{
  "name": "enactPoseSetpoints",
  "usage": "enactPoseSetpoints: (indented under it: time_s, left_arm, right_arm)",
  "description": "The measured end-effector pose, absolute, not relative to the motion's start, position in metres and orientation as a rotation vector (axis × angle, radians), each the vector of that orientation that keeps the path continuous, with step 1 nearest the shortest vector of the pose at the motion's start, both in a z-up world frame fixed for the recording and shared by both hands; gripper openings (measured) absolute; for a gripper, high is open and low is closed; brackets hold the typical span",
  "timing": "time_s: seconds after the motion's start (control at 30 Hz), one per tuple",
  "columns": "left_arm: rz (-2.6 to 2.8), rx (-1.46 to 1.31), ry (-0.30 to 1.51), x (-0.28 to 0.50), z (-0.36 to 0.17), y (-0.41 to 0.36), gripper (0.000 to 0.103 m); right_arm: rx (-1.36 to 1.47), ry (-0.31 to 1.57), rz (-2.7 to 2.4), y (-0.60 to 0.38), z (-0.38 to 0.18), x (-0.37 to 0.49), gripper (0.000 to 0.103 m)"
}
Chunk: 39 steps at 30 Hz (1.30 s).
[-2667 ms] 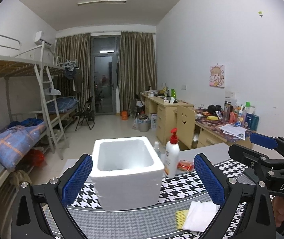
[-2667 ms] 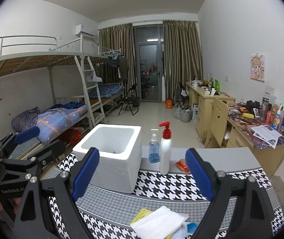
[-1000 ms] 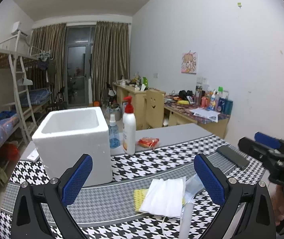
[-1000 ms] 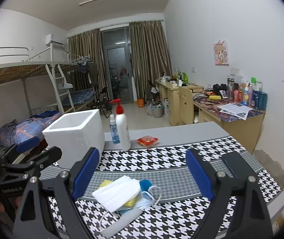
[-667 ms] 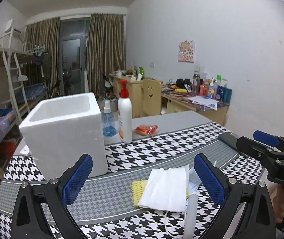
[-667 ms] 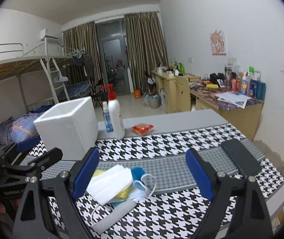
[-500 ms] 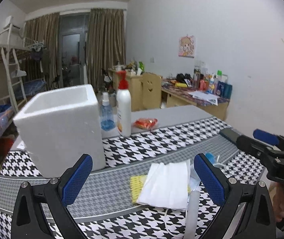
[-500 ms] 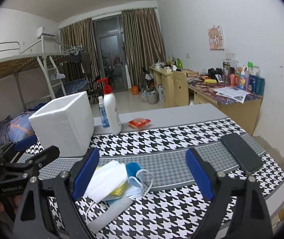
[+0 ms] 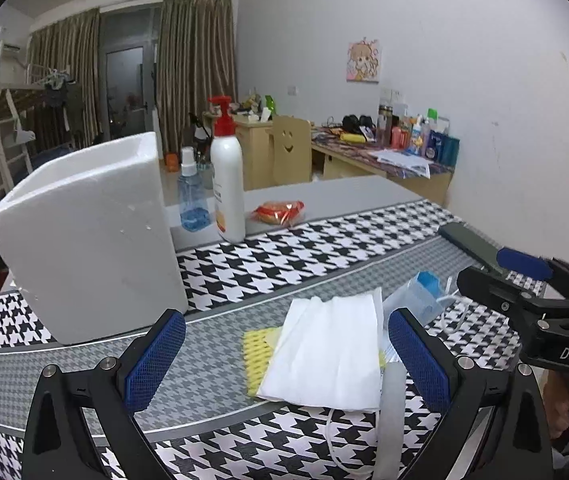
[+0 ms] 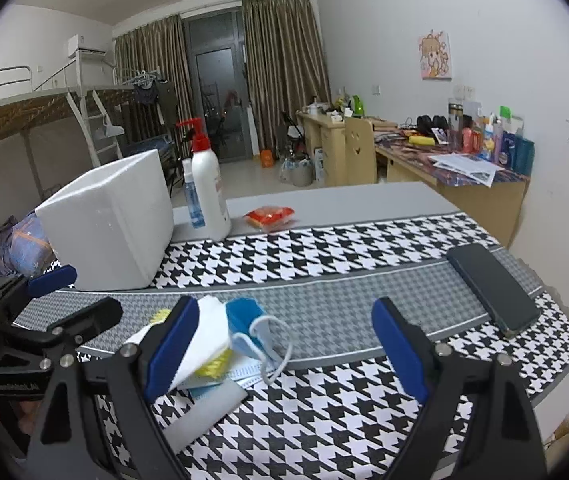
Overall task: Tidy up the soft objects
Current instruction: 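Lower the left tool onto the white cloth while the right tool approaches the blue face mask, then close the left tool on the white cloth while the right tool grasps the blue face mask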
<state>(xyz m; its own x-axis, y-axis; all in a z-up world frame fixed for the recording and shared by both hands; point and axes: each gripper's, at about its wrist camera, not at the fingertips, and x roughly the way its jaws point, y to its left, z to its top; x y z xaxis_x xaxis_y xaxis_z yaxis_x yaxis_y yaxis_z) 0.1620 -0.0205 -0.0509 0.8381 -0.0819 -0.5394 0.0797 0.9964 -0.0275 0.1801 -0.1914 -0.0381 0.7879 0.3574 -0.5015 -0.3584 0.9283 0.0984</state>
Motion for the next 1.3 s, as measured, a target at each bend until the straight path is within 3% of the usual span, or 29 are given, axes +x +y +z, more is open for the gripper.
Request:
enactPoseSetpoints:
  time_s: [0.57, 1.07, 1.2, 1.3]
  left_arm:
    - [-0.143, 0.020, 0.713, 0.186, -0.079, -0.031, 0.098]
    - [-0.158, 0.026, 0.831, 0.198, -0.101, -0.031, 0.067]
    - [-0.170, 0.011, 0.854, 0.199, -0.104, -0.029, 0.054]
    - [-0.178, 0.021, 0.852, 0.197, -0.103, -0.031, 0.038]
  right_arm:
    - [-0.057, 0.621, 0.398, -0.188, -0.063, 0.193, 0.091]
    - [-0.063, 0.671, 0.418, -0.185, -0.073, 0.198, 0.091]
    - [-0.064, 0.689, 0.421, -0.183, -0.077, 0.202, 0.091]
    - [-0.070, 0.702, 0.422, -0.180, -0.080, 0.203, 0.091]
